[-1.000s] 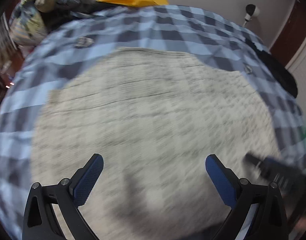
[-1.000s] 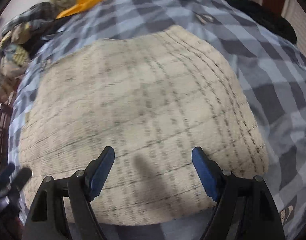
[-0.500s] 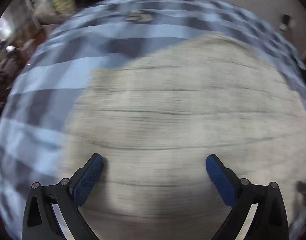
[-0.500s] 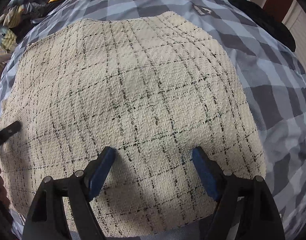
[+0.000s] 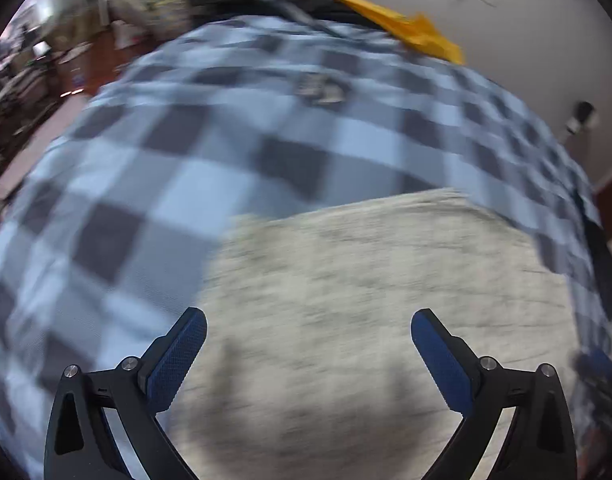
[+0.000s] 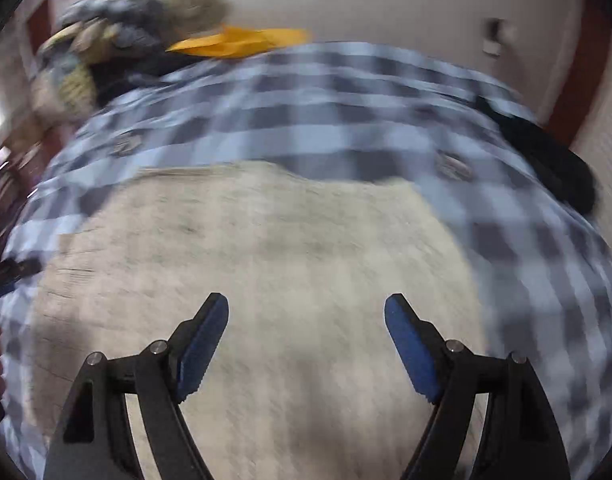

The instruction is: Fold small clothes

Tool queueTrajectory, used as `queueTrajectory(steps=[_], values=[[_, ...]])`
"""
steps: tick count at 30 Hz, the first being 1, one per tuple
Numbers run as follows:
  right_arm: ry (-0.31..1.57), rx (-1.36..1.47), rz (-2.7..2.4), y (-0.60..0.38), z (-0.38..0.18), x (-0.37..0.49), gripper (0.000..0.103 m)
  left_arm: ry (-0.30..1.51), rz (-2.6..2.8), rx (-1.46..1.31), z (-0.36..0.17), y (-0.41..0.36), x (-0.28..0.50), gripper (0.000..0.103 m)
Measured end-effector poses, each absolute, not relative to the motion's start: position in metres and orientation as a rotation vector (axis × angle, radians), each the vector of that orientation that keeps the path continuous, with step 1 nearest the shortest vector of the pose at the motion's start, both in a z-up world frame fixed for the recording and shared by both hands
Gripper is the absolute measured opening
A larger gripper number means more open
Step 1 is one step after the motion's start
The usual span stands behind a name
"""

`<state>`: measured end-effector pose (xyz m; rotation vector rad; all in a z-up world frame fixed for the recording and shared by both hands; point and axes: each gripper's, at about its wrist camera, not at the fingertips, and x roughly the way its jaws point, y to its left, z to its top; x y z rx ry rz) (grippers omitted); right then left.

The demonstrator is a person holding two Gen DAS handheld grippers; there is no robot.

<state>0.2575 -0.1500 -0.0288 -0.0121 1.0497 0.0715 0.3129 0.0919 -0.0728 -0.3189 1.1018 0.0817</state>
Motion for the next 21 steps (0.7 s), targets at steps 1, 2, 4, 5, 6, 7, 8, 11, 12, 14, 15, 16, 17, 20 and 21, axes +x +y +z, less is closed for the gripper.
queueTrajectory(steps=[1,2,4,5,6,7,8,11,12,14,15,16,17,20,21], values=[[1.061,-0.029,0.098,-0.145,-0.034,0.269,0.078,1.105,0.044,-0.303,-0.074,0.076,0.324,0.103],[1.078,-0.052,0.149,-0.135,-0.043,0.285,0.078,1.108,0.015,-0.284,-0.077,0.062,0.333,0.103],[1.104,-0.084,0.219,-0.119,-0.06,0.307,0.078,1.131,-0.027,-0.232,-0.092,0.039,0.354,0.103],[1.121,-0.103,0.231,-0.114,-0.071,0.318,0.078,1.151,-0.034,-0.206,-0.101,0.029,0.364,0.103],[1.138,-0.126,0.221,-0.116,-0.082,0.326,0.078,1.173,-0.033,-0.182,-0.112,0.023,0.373,0.103],[1.16,-0.163,0.2,-0.117,-0.095,0.334,0.078,1.202,-0.026,-0.156,-0.123,0.019,0.381,0.103],[1.18,-0.196,0.18,-0.121,-0.106,0.341,0.078,1.221,-0.032,-0.142,-0.13,0.017,0.386,0.103],[1.226,-0.246,0.162,-0.145,-0.129,0.353,0.084,1.234,-0.079,-0.119,-0.137,0.025,0.392,0.103],[1.219,-0.216,0.184,-0.16,-0.126,0.352,0.089,1.237,-0.093,-0.122,-0.136,0.028,0.392,0.103],[1.216,-0.155,0.22,-0.19,-0.125,0.352,0.097,1.239,-0.058,-0.094,-0.133,0.039,0.39,0.103],[1.226,-0.121,0.241,-0.201,-0.122,0.354,0.098,1.237,0.031,-0.027,-0.131,0.047,0.389,0.103],[1.242,-0.084,0.259,-0.214,-0.121,0.356,0.098,1.232,0.124,0.048,-0.128,0.058,0.386,0.103],[1.248,-0.067,0.267,-0.22,-0.119,0.356,0.098,1.231,0.183,0.093,-0.127,0.07,0.383,0.103],[1.218,-0.175,0.119,-0.236,-0.104,0.348,0.098,1.249,0.311,0.158,-0.123,0.115,0.365,0.103],[1.206,-0.267,0.0,-0.24,-0.1,0.345,0.098,1.259,0.338,0.155,-0.12,0.129,0.356,0.103]])
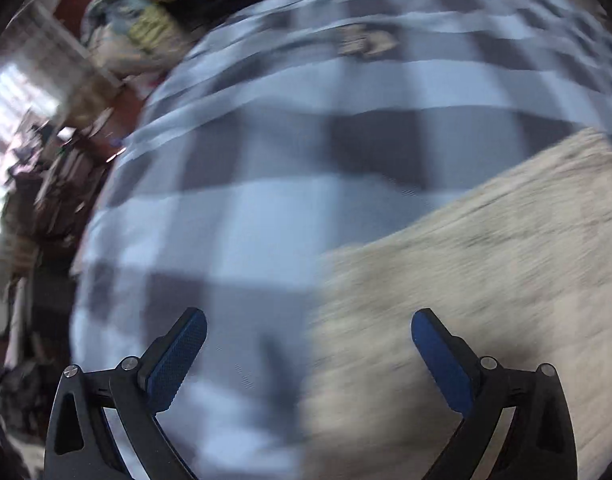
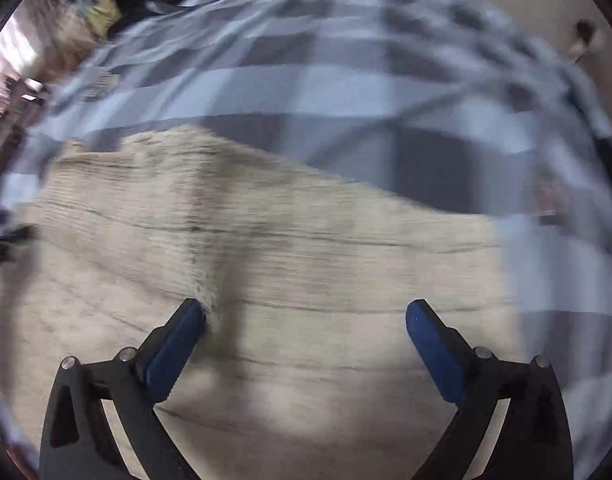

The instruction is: Fold small clothes

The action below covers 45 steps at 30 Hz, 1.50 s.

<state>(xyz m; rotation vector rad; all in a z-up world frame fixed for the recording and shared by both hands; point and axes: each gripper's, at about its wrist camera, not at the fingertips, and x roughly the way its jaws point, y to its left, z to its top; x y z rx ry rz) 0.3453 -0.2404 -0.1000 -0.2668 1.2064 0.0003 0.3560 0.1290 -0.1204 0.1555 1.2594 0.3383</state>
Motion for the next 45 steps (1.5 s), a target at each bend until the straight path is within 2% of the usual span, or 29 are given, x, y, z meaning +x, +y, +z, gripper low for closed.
queueTrajectory(steps=[4,9,12,15,17,21,24,28,36,40,45], values=[[1.155,-0.359,-0.118,-0.262,-0.068,0.315,0.098,1.222,0.353,0.1,-0.094,0.155,0.311,0.103],[1.103,-0.309,-0.037,-0.249,-0.038,0.248,0.098,1.126,0.173,-0.092,-0.067,0.13,0.255,0.103],[1.106,-0.295,0.045,-0.226,-0.047,0.234,0.098,1.15,0.061,-0.207,-0.081,0.109,0.235,0.103],[1.158,-0.312,0.085,-0.217,-0.073,0.232,0.098,1.241,0.079,-0.153,-0.114,0.099,0.232,0.103],[1.215,-0.353,0.052,-0.223,-0.095,0.235,0.098,1.288,0.11,-0.097,-0.134,0.106,0.232,0.103],[1.247,-0.209,0.003,-0.27,-0.102,0.228,0.098,1.294,0.119,-0.313,-0.135,0.15,0.221,0.103],[1.264,-0.086,-0.12,-0.31,-0.087,0.222,0.098,1.256,0.307,-0.249,-0.106,0.171,0.206,0.103],[1.232,-0.079,-0.202,-0.32,-0.052,0.198,0.098,1.155,0.323,-0.227,-0.055,0.178,0.174,0.103],[1.146,0.039,-0.023,-0.28,0.039,0.104,0.099,1.018,0.123,-0.103,0.029,0.108,0.073,0.103],[1.087,-0.009,0.097,-0.252,0.061,0.06,0.099,0.959,0.059,-0.082,0.041,0.081,0.035,0.103],[0.988,-0.088,0.082,-0.248,0.048,0.035,0.099,0.947,0.045,0.099,0.012,0.05,0.033,0.103]])
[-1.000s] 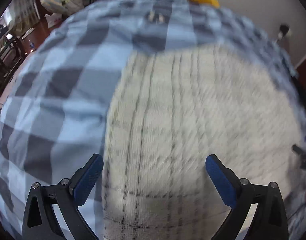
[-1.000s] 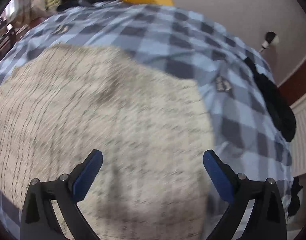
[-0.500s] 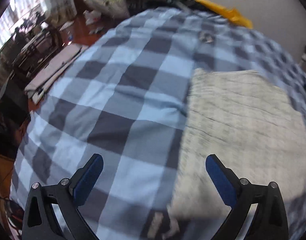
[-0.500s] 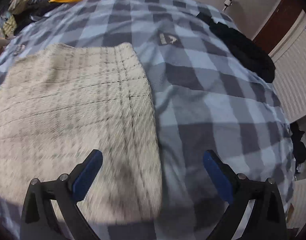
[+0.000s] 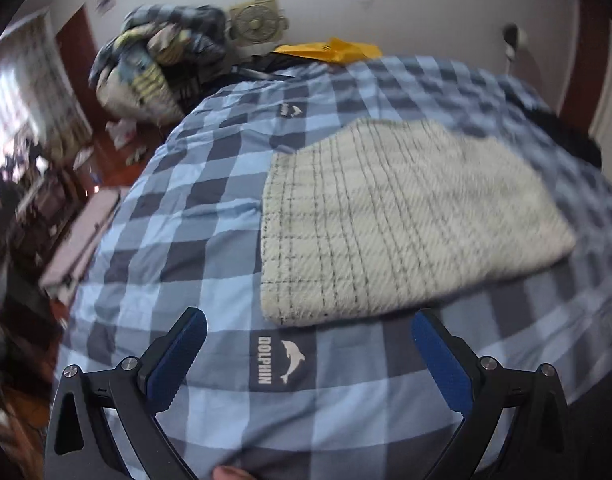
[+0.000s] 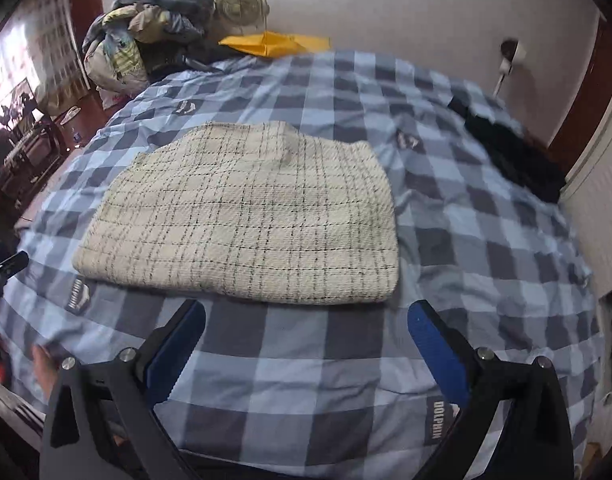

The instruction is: Fold small clothes

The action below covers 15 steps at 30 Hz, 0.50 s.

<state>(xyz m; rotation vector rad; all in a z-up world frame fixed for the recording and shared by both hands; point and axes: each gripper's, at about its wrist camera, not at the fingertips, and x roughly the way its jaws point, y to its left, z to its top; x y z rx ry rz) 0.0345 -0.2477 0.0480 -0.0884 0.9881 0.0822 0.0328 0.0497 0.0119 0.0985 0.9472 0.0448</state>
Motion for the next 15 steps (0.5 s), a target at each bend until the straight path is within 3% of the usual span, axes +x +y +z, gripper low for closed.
queueTrajectory(steps=[6,15], values=[[0.961,-0.095,0.048,-0.237,0.013,0.042,0.099,0.989,0.033,0.108,-0.011,0.036,0.044,0.103],[0.864,-0.173,-0.006,-0.209,0.012,0.035,0.099,0.904,0.063,0.046,-0.004,0.047,0.045,0.103]])
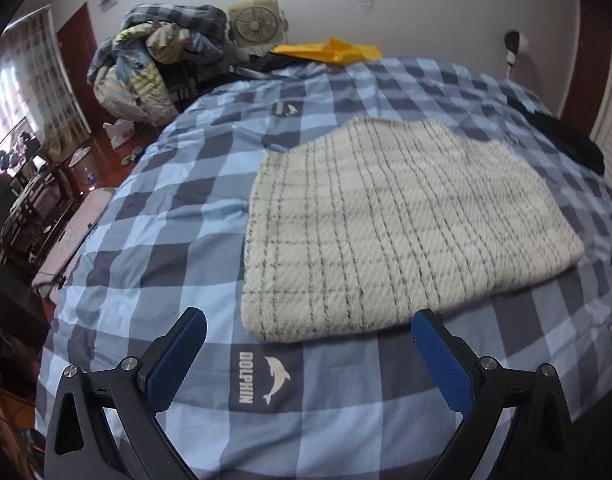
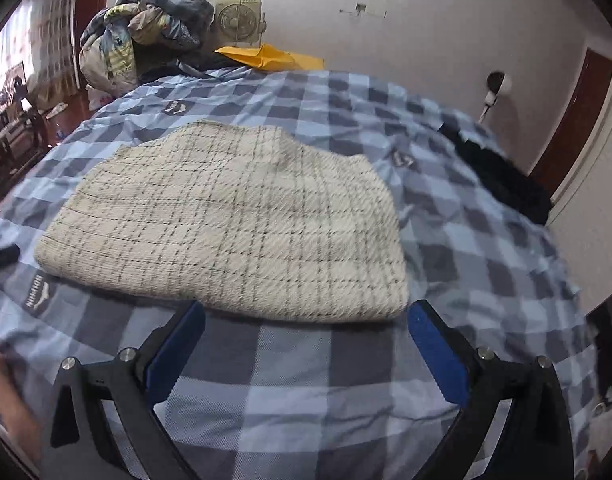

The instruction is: Fold small clothes

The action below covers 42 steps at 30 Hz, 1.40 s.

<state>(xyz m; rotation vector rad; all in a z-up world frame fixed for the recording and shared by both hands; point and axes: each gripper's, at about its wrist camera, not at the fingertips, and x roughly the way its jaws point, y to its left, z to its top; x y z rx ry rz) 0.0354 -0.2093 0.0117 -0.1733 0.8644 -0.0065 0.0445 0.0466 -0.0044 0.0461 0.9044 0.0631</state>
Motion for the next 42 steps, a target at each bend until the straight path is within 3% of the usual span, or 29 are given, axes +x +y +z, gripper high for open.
queueTrajectory(steps=[42], values=[[0.816,-0.205,-0.029,-0.205,0.015,0.036,0.099,0.844,0.088,0.095,0.009,0.04,0.043,0.103]])
